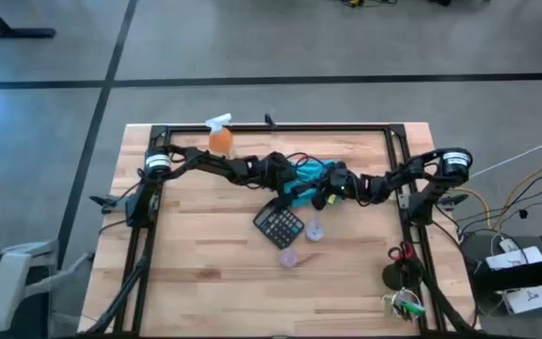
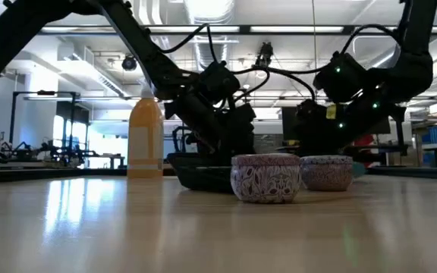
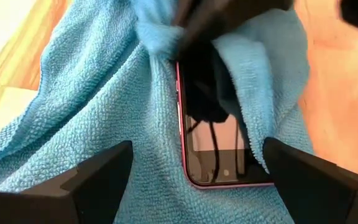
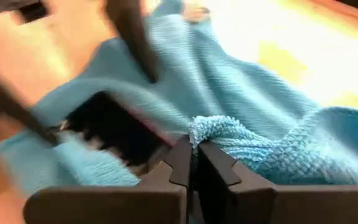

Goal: Apply microfiber cloth
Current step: Wipe the pink cellphone using the blue microfiber cloth

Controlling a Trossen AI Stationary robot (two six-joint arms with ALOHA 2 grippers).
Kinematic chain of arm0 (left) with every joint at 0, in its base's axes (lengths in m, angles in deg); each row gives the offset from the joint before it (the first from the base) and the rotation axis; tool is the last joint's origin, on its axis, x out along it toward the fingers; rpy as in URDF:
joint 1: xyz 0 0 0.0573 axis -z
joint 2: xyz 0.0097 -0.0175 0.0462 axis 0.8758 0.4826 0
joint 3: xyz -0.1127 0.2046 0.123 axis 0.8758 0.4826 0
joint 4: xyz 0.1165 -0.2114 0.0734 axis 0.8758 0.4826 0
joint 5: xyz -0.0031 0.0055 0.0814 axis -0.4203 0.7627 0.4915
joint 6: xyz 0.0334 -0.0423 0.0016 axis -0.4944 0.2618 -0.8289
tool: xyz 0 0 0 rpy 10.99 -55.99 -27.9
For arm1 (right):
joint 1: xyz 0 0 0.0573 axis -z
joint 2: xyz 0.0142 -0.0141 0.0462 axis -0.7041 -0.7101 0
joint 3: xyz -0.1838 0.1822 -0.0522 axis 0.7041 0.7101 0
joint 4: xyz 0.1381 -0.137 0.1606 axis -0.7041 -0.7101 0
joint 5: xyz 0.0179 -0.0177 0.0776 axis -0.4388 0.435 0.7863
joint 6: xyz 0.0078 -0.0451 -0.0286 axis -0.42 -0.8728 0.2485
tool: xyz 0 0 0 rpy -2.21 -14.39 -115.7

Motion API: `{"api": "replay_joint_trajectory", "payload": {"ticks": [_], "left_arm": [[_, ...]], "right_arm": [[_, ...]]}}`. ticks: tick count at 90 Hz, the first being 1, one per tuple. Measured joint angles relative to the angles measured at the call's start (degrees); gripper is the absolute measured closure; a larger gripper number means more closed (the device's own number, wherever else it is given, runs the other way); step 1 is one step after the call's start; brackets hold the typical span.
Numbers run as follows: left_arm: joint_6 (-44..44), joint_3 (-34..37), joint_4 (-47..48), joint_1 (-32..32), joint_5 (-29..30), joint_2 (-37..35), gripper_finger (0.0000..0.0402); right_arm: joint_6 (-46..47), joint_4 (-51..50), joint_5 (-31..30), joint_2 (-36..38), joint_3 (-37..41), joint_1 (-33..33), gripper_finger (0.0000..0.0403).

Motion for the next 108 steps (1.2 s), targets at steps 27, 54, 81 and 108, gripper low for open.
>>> {"api": "replay_joint_trajectory", "payload": {"ticks": [27, 54, 81, 108], "left_arm": [[-0.6, 0.0, -0.7, -0.1, -0.1, 0.0, 0.0054], [-1.2, -0.1, 0.1, -0.5, -0.2, 0.0, 0.0054], [-1.2, -0.1, 0.3, -0.5, -0.2, 0.0, 0.0054], [-1.4, -0.1, 0.4, -0.6, 0.0, 0.0, 0.0054]], "right_arm": [[-3.9, 12.6, 19.4, -5.4, 0.3, -0.6, 0.0403], [2.1, 10.1, 13.1, -3.9, 3.9, -0.6, 0.0403], [4.9, 9.0, 3.7, 4.9, 12.9, -0.7, 0.0403], [4.6, 7.5, -10.0, 7.7, 16.4, -0.5, 0.0403]]}}
